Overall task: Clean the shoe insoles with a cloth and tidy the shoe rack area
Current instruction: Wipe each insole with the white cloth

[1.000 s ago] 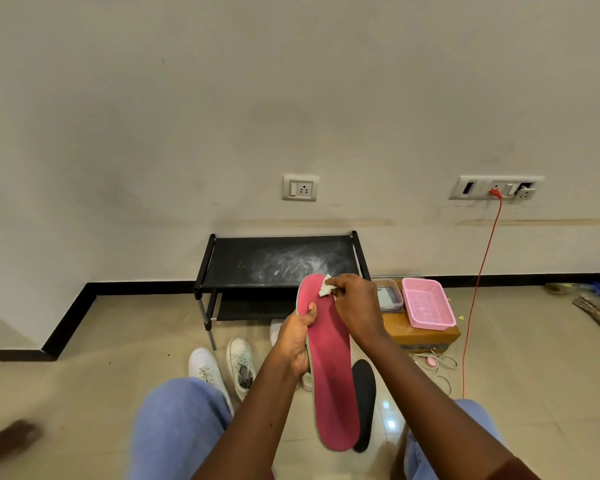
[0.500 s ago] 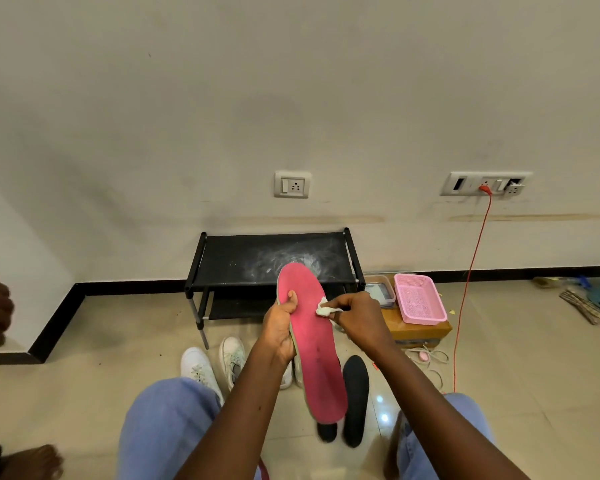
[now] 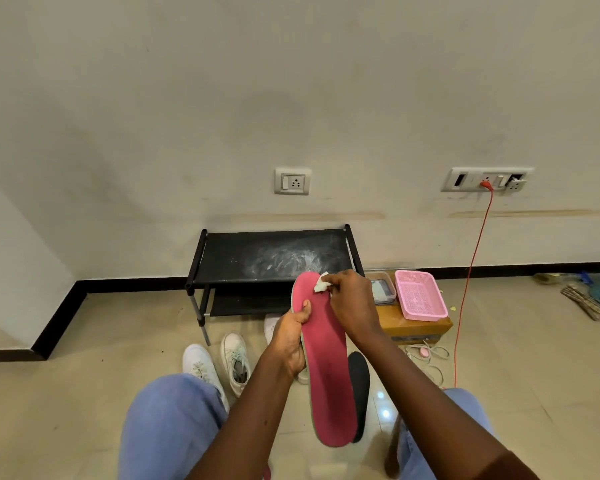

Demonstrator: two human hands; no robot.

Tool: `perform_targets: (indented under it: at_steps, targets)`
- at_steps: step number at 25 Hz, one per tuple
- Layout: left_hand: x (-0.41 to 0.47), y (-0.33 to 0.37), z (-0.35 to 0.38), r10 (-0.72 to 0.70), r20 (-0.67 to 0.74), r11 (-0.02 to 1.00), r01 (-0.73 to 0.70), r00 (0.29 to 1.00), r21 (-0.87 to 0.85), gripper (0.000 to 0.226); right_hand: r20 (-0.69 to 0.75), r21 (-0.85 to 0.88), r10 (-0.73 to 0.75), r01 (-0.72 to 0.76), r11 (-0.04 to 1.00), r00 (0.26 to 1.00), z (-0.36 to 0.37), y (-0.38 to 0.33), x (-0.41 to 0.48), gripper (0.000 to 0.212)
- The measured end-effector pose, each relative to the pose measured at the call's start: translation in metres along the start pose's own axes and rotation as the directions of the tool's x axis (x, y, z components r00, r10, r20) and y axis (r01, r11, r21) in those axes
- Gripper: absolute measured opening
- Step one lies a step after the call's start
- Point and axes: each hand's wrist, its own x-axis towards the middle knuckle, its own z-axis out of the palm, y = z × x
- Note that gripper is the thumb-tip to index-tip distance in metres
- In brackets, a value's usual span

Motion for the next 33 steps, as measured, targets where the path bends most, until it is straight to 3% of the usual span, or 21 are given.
perform_targets:
  at_steps: [13,18,23,26,33]
  targets:
    - [0.005,-0.002,0.003,-0.046,0.084,0.992,0.055,0.995,-0.111,0.044,0.062,-0.120,0.002,0.006,0.993,0.998,0.000,0.013,-0.023,0.027]
    - [0.001,0.002,0.010,-0.019,0.135,0.991,0.037,0.991,-0.132,0.044,0.055,-0.174,-0.066,0.074,0.982,0.996,-0.004,0.008,-0.016,0.026]
    - [0.000,0.007,0.013,-0.015,0.210,0.987,0.048,0.978,-0.152,0.073,0.023,-0.221,-0.163,0.164,0.961,0.986,-0.002,-0.001,-0.005,0.023]
    - [0.002,0.007,0.012,-0.019,0.184,0.990,0.045,0.983,-0.136,0.096,0.018,-0.240,-0.219,0.217,0.946,0.976,0.000,-0.007,0.001,0.026]
    - [0.006,0.016,0.006,-0.025,0.204,0.991,0.052,0.979,-0.124,0.082,0.163,-0.160,-0.340,0.365,0.917,0.926,0.005,-0.009,-0.018,0.035]
